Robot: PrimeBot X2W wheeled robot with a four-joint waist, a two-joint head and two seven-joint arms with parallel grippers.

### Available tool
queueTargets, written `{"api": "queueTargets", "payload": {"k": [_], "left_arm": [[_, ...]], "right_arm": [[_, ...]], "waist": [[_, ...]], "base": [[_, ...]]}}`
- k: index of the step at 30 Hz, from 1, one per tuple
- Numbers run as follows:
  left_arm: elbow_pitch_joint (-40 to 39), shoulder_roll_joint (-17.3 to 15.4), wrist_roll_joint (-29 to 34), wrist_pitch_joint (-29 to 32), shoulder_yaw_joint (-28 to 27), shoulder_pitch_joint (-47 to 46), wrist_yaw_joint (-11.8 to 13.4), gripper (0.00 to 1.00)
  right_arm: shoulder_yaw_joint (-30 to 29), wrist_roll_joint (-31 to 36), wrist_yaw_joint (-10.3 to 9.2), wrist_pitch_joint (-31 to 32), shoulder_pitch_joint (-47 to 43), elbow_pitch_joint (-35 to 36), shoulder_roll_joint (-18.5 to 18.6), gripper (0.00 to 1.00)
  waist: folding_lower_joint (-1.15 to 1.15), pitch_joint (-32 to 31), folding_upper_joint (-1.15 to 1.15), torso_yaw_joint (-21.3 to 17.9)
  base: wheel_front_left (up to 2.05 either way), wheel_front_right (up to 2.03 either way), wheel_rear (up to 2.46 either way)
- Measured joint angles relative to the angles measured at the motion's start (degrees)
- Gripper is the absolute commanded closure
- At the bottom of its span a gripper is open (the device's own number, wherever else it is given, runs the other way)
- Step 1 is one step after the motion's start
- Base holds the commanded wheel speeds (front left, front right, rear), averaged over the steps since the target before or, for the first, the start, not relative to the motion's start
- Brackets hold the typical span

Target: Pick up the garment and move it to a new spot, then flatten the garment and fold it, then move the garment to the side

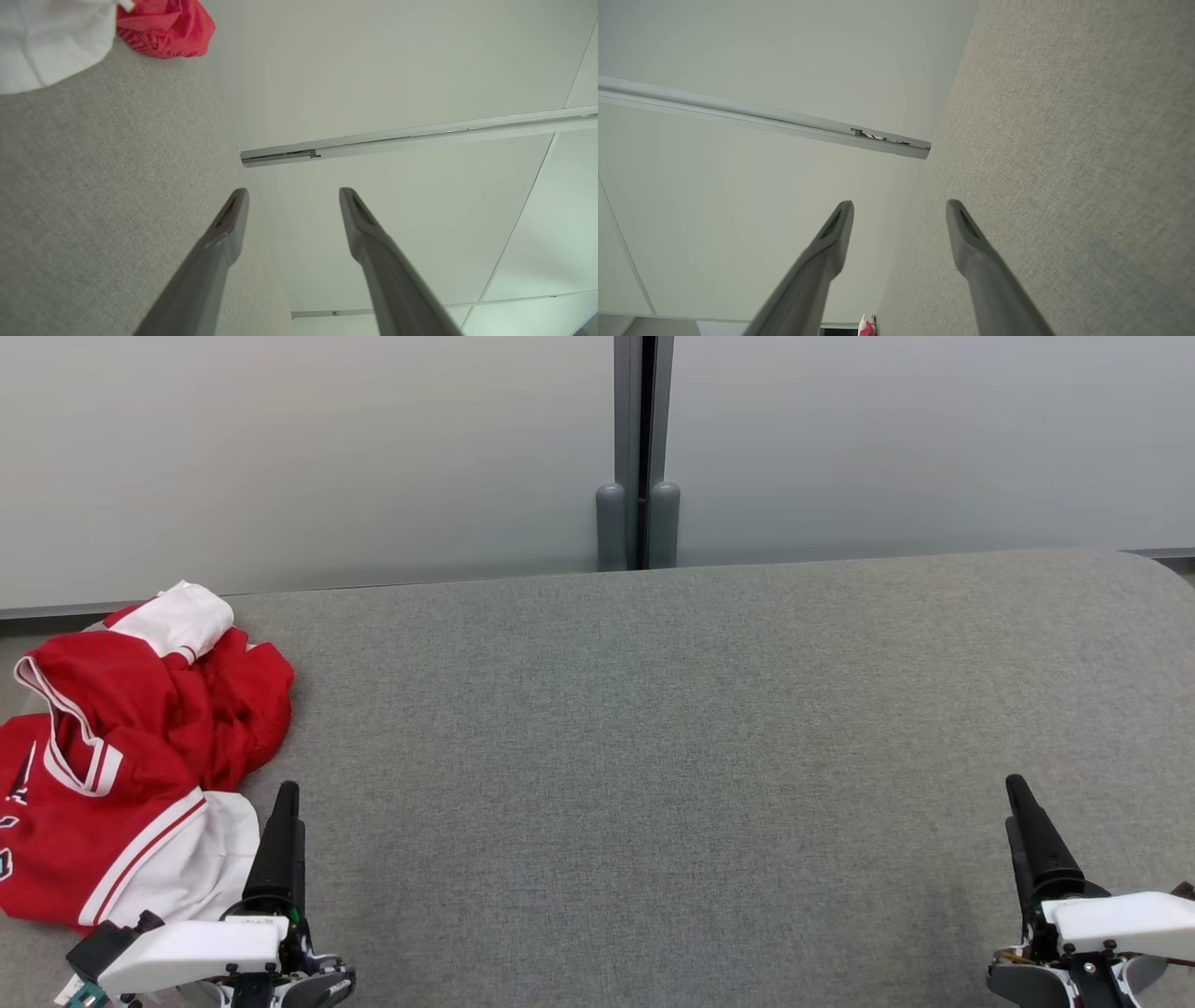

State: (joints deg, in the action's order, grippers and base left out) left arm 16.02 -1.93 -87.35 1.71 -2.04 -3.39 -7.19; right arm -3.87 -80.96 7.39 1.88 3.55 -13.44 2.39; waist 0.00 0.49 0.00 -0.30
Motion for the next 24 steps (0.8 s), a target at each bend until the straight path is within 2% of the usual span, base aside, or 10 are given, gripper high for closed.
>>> {"api": "queueTargets", "payload": {"k": [13, 21, 24], "left_arm": [[0.32, -0.19, 14.00, -2.99, 2.61, -0.54, 2.31, 0.00], [1.44, -0.54, 24.35, -4.63, 3.25, -0.44, 4.39, 0.00], [1.51, -1.00, 30.12, -5.36, 3.81, -0.24, 5.32, 0.00]], "right_arm": [[2.40, 19.50, 0.00, -3.02, -0.01, 2.12, 0.98, 0.00], [4.05, 28.29, 0.01, -4.56, -0.04, 1.93, 1.79, 0.00], [4.67, 31.98, 0.01, -5.47, -0.17, 1.77, 2.09, 0.00]], "waist": [[0.00, -0.29, 0.00, -0.07], [0.00, -0.67, 0.00, -0.17], [0.00, -0.89, 0.00, -0.10]], "base": [[0.00, 0.00, 0.00], [0.00, 0.00, 0.00], [0.00, 0.00, 0.00]]}}
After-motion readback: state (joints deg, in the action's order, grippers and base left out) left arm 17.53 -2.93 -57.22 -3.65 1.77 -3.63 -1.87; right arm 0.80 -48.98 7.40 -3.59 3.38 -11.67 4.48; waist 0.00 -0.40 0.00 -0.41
